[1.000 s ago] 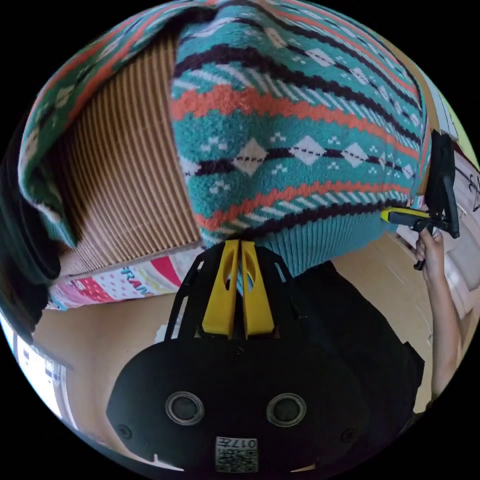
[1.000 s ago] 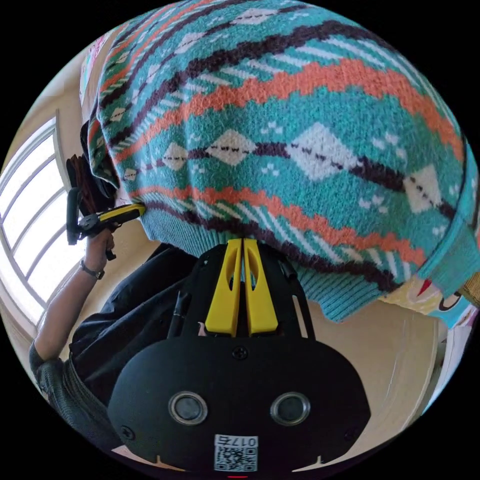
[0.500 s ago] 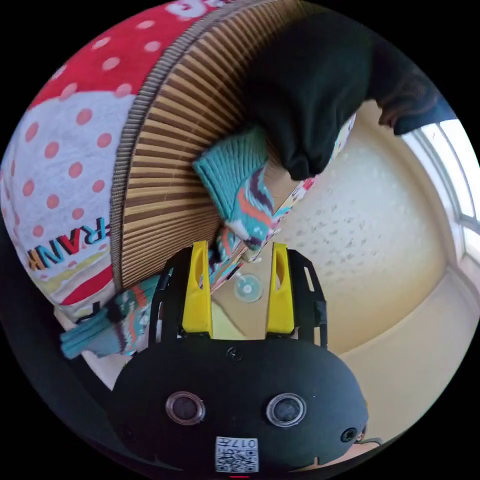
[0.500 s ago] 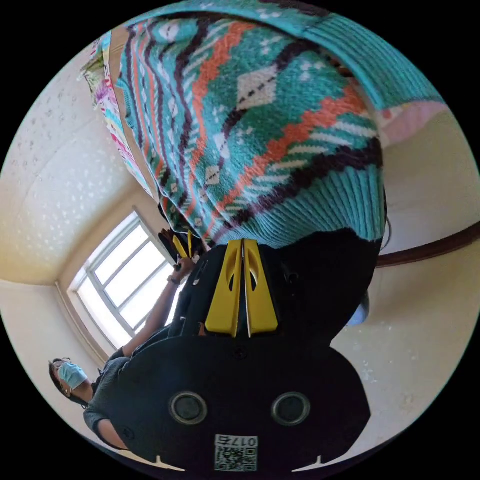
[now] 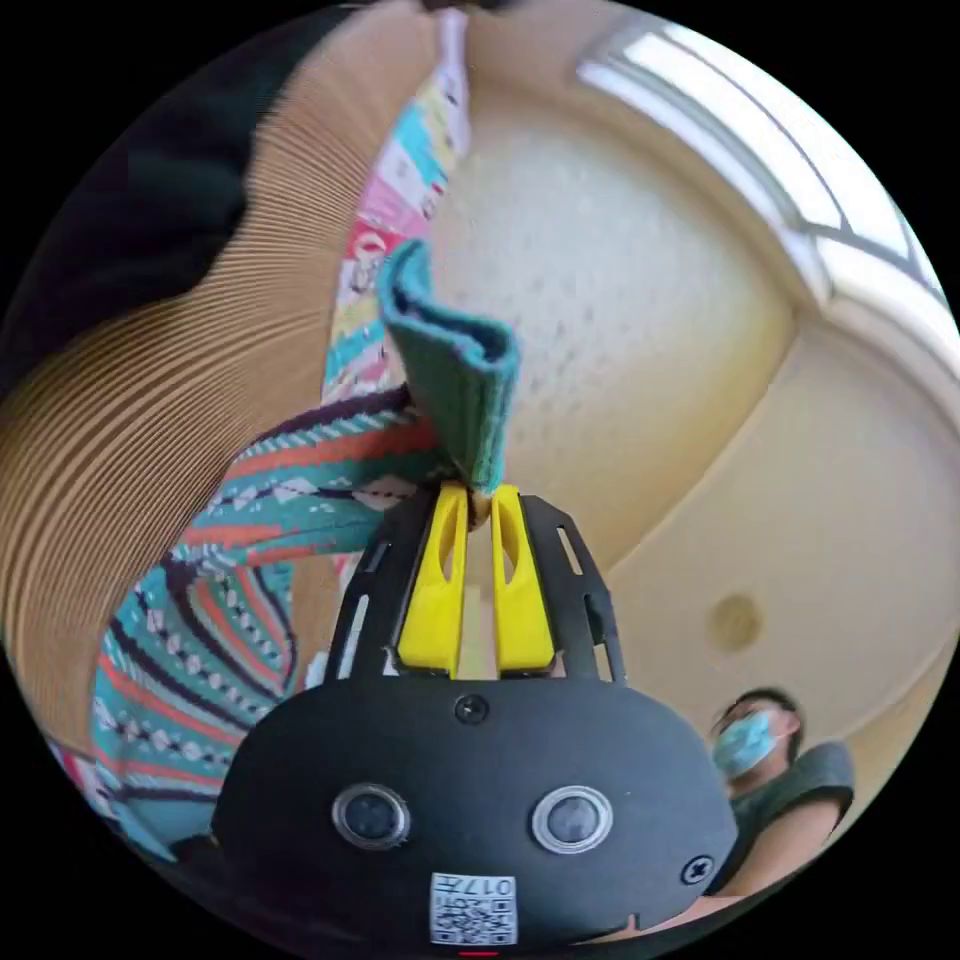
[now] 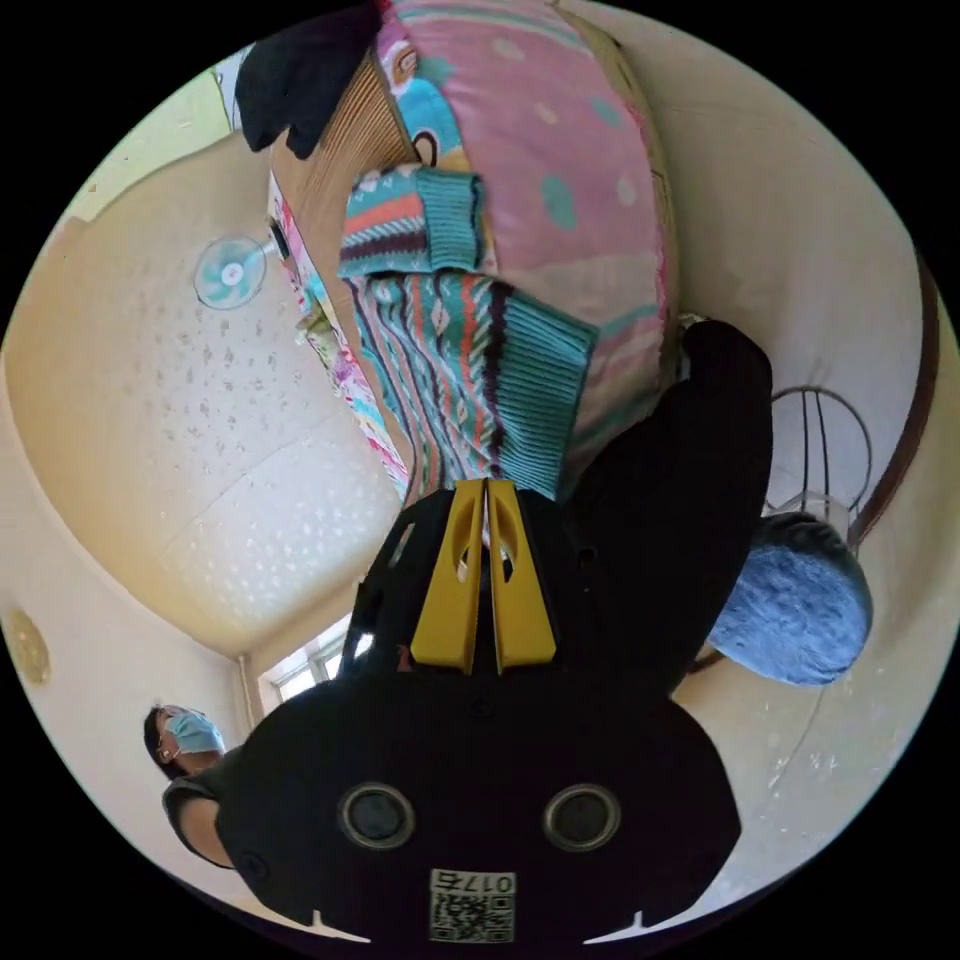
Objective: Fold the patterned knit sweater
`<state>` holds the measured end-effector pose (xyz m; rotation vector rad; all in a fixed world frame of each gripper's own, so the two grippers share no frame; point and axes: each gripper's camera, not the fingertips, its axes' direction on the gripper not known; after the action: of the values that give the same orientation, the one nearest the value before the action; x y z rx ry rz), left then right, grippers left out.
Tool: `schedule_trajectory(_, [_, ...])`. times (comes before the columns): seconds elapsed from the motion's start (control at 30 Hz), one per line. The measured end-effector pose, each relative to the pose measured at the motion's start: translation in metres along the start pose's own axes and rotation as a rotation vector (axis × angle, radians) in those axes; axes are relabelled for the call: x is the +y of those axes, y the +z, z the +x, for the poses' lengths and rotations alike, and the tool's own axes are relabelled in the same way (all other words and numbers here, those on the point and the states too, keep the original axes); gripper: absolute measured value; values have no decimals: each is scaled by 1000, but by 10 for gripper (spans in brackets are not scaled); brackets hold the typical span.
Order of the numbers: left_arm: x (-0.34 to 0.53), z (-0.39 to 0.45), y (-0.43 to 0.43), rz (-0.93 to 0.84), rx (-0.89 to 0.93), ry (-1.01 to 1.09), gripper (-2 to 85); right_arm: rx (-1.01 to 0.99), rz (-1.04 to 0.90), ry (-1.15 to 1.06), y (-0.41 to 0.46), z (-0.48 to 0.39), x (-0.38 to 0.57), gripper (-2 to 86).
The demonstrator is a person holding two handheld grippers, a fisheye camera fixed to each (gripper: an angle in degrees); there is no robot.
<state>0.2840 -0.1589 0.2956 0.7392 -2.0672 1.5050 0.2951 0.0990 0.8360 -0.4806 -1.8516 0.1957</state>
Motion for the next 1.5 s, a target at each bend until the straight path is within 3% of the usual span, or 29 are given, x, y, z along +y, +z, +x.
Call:
schedule_trajectory(0.07, [32,73,93,-325,-211,235,48,-210,153,70,-9,25,19,4])
schedule_trajectory(0.17, [125,110,212,-610,-381,460,73,-467,387,116,-25,38,31,4])
schedule_trajectory(0.27, [229,76,316,-900,-463,473,168,-622,549,135,-25,33,32,4])
schedule_trajectory(0.37, [326,1,375,-1178,-547,389,160,-686,526,150,-6,17,15,4])
schedule_trajectory(0.5, [406,-74,367,-1318,-696,234,134,-712,448,152,14,-15,-16,4])
schedule_trajectory(0.63, [417,-131,330,-1431,-1020,179,125,-519,234,90,26,-66,-62,6])
schedule_trajectory(0.73, [380,-138,266,-1214,-1241,42,118,-203,39,42,37,-106,-91,9])
schedule_trajectory(0.87, [365,-115,153,-754,-1123,-242,105,226,-155,-32,57,-155,-123,22])
schedule_trajectory(0.97, [375,-84,106,-520,-1071,-294,101,482,-206,-128,66,-191,-138,48])
schedule_trajectory(1.17, [420,-41,61,-292,-1022,-373,101,990,-342,-309,103,-237,-159,146])
schedule_trajectory(1.37, [451,5,28,-89,-983,-426,101,1267,-632,-269,150,-222,-183,132])
schedule_trajectory(1.43, [458,12,24,-59,-970,-458,101,1271,-769,-181,154,-221,-201,99])
schedule_trajectory(1.5, [460,20,23,-42,-960,-473,101,1155,-920,-146,154,-229,-214,54])
